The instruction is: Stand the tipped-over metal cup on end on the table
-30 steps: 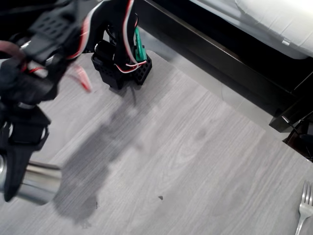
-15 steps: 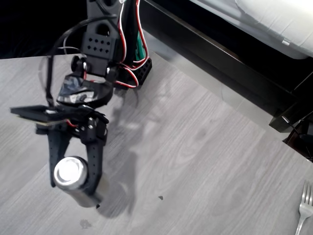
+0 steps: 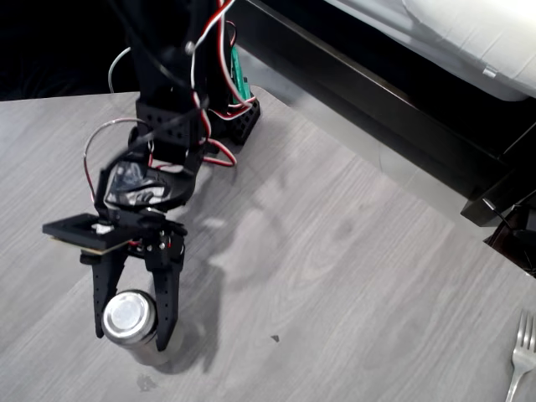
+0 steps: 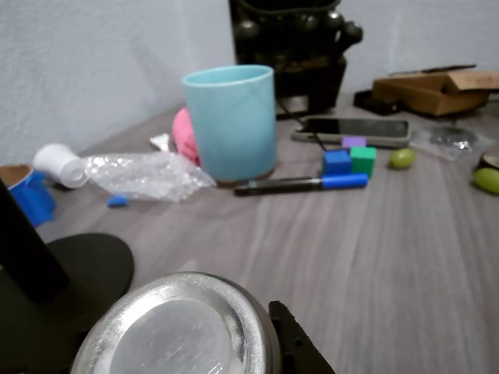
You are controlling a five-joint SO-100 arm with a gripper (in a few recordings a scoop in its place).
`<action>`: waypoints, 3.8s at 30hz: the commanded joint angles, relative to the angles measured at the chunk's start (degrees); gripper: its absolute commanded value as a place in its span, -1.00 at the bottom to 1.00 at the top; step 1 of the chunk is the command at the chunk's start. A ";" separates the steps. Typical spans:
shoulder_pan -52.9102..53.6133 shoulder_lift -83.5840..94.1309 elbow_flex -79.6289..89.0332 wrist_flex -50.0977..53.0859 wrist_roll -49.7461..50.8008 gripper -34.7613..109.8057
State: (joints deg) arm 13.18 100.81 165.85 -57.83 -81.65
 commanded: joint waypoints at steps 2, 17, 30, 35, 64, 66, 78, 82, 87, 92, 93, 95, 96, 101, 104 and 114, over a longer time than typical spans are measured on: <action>-0.88 -4.48 -3.69 -6.77 -0.09 -0.52; -1.76 -22.15 -8.53 -20.74 0.35 -0.52; -1.32 -31.73 -13.62 -27.07 0.70 -0.20; -1.58 -39.20 -15.64 -33.40 0.53 -0.18; -4.04 49.22 -25.22 88.51 62.75 -0.24; -5.71 52.38 -23.91 94.48 68.99 -0.50; -17.31 58.89 -8.88 101.60 82.00 -0.52; -19.16 68.20 -1.67 103.01 83.06 -0.52; -18.11 86.92 6.86 110.04 83.06 -0.52; -17.75 88.95 8.00 115.84 83.58 -0.52; -17.67 88.95 8.09 117.33 83.67 -0.52; -17.14 88.95 8.09 120.50 83.32 -0.52; -16.88 88.95 8.09 122.17 83.32 -0.52; -14.24 88.86 8.17 127.35 83.41 -0.52; -13.97 88.86 8.17 127.35 83.50 -0.52; -13.89 88.86 8.17 127.35 83.50 -0.52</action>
State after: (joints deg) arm -1.23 188.09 174.38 69.26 1.76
